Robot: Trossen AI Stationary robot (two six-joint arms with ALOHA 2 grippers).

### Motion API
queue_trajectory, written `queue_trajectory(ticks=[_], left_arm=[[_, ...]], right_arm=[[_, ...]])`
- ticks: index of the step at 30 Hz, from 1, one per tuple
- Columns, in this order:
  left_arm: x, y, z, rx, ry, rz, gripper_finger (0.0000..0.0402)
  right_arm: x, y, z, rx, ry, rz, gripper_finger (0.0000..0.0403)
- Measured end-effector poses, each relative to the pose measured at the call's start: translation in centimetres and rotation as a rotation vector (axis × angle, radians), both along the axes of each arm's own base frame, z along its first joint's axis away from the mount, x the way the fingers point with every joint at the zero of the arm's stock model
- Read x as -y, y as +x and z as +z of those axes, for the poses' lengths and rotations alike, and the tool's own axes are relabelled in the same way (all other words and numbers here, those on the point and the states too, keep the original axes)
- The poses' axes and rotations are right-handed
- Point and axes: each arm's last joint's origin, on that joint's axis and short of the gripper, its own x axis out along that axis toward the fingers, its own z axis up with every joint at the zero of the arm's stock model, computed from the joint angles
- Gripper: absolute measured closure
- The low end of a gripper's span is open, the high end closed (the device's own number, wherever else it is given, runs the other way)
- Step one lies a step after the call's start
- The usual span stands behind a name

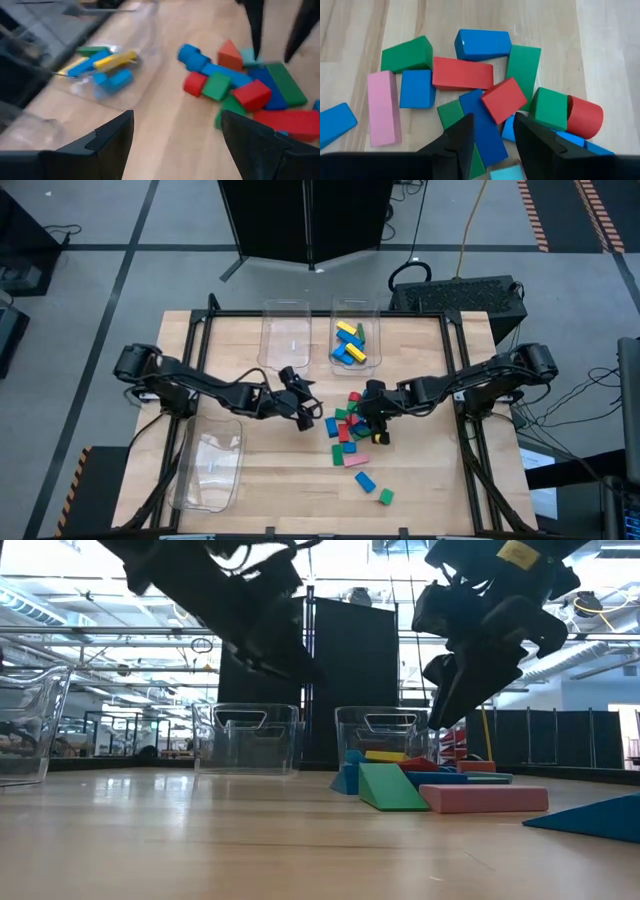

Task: Sort blocks by size
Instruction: Put the green rectangular block into the top right transparent bin

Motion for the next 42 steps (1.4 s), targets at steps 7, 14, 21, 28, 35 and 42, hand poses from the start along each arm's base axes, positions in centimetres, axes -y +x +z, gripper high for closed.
queue_trajectory(ticks=[7,14,21,28,35,42], left_arm=[[1.8,1.5,0.1,0.118,-0.01,-0.316,0.0104],[2.2,1.7,-0.1,0.132,-0.063,-0.4,0.0104],[2.6,2.0,-1.4,0.099,-0.086,-0.404,0.0104],[2.8,2.4,-2.4,0.108,-0.087,-0.408,0.0104],[2.9,2.5,-2.2,0.13,-0.094,-0.406,0.0104],[2.9,2.5,-2.1,0.133,-0.109,-0.397,0.0104]], right_arm=[[-1.5,-0.3,0.0,-0.002,0.006,0.048,0.0273],[-3.1,-1.0,-1.0,0.007,-0.073,0.083,0.0273],[-3.3,-2.4,-2.9,-0.036,-0.083,0.071,0.0273],[-3.1,-3.0,-4.5,-0.03,-0.066,0.051,0.0273],[-3.2,-2.9,-5.3,-0.05,-0.061,0.029,0.0273],[-4.9,-3.6,-5.7,-0.101,0.035,0.074,0.0273]])
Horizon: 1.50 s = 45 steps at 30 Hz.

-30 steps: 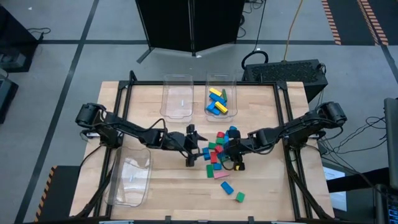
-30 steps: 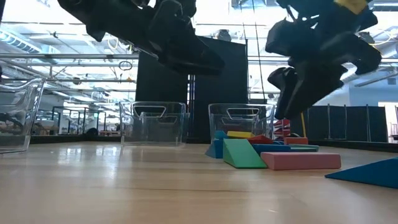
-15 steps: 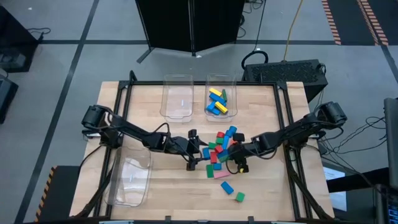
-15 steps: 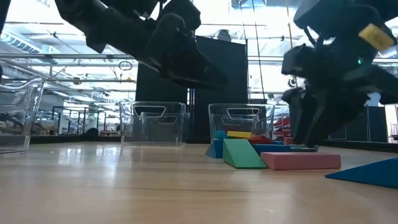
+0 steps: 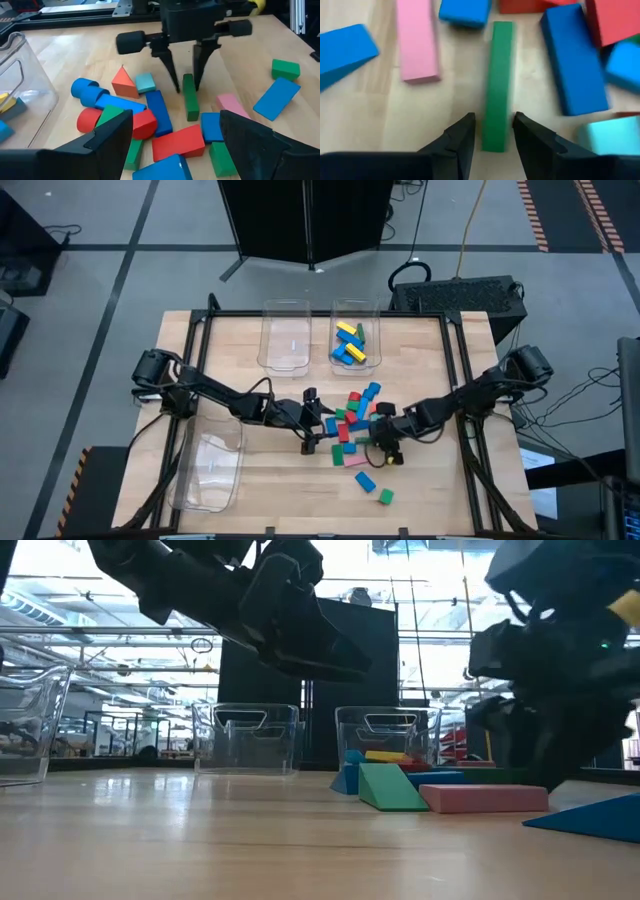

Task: Sort blocks by size
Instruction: Put the green rectangular block into the top right transparent bin

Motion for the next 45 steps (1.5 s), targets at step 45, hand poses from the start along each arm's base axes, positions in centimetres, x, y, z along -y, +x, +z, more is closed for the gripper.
queue_trajectory(ticks=[45], left_arm=[[1.6,-0.4,0.0,-0.003,-0.023,0.025,0.0104]], right_arm=[[2.8,1.6,4.4,0.265,-0.128,-0.098,0.0357]])
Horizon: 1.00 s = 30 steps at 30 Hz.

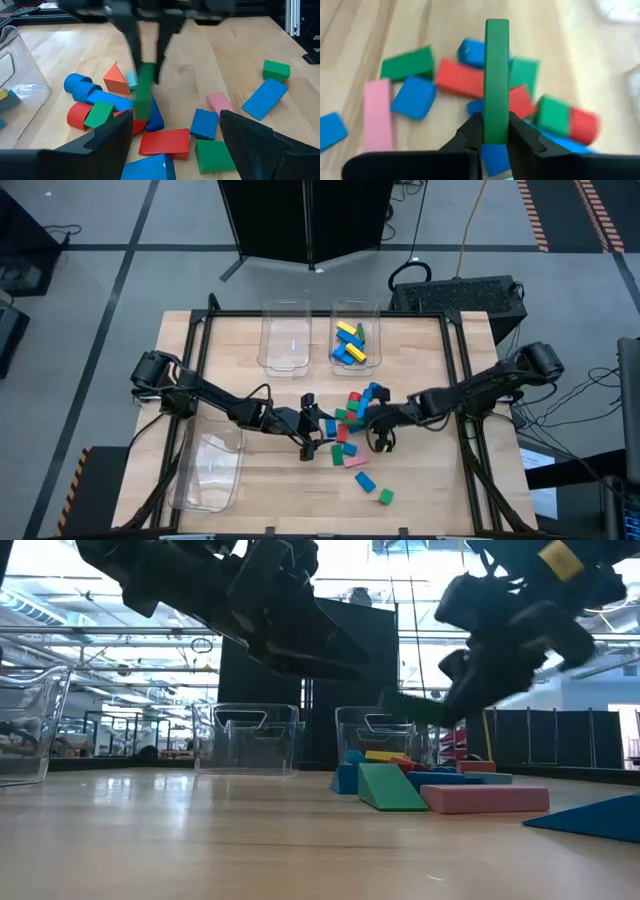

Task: Sort blocks by size
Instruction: Put the green rectangular block into the top right transparent bin

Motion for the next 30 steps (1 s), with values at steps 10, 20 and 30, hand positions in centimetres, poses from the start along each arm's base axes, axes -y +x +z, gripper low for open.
queue_trajectory(ticks=[10,20,30], left_arm=[[0.0,0.0,0.0,0.001,0.004,0.008,0.0104],[-0.1,0.0,0.0,0.001,0.011,0.022,0.0104],[-0.1,0.0,0.0,0.002,0.011,0.022,0.0104]], right_arm=[[4.4,-0.4,3.4,0.144,-0.023,-0.112,0.0357],[8.2,-0.8,4.9,0.214,0.015,-0.207,0.0358],[12.7,-0.4,7.7,0.187,-0.056,-0.331,0.0358]])
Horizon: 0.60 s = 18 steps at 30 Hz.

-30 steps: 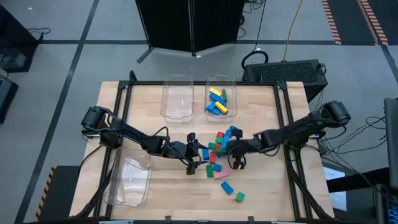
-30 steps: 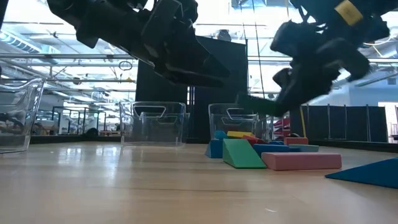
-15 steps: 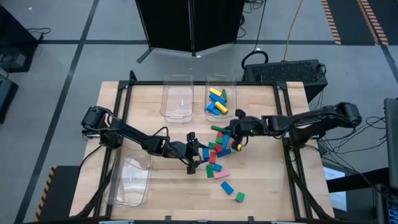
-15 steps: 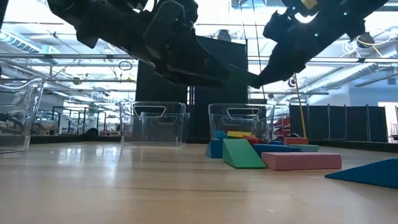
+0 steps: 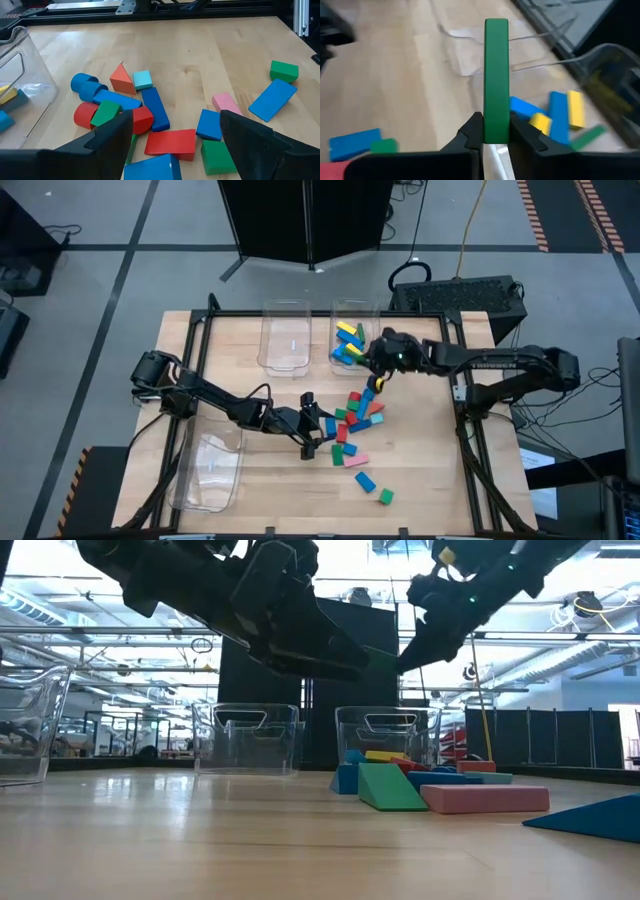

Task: Sort blocks by size
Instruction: Put the green rectangular block into the top right transparent bin

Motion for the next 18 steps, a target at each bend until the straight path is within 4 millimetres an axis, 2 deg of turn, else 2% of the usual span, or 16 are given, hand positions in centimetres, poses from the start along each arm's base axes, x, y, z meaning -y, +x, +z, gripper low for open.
queue_trajectory(ticks=[5,13,18], left_arm=[[0.0,0.0,0.0,0.0,0.0,0.0,0.0104],[0.0,0.0,0.0,-0.002,0.001,0.0,0.0104],[0.0,0.0,0.0,-0.003,0.001,0.0,0.0104]], right_arm=[[3.0,-0.2,0.5,-0.074,-0.01,-0.088,0.0358],[8.3,0.1,-2.4,-0.169,0.107,-0.159,0.0358],[11.4,0.7,-2.8,-0.199,0.135,-0.226,0.0358]])
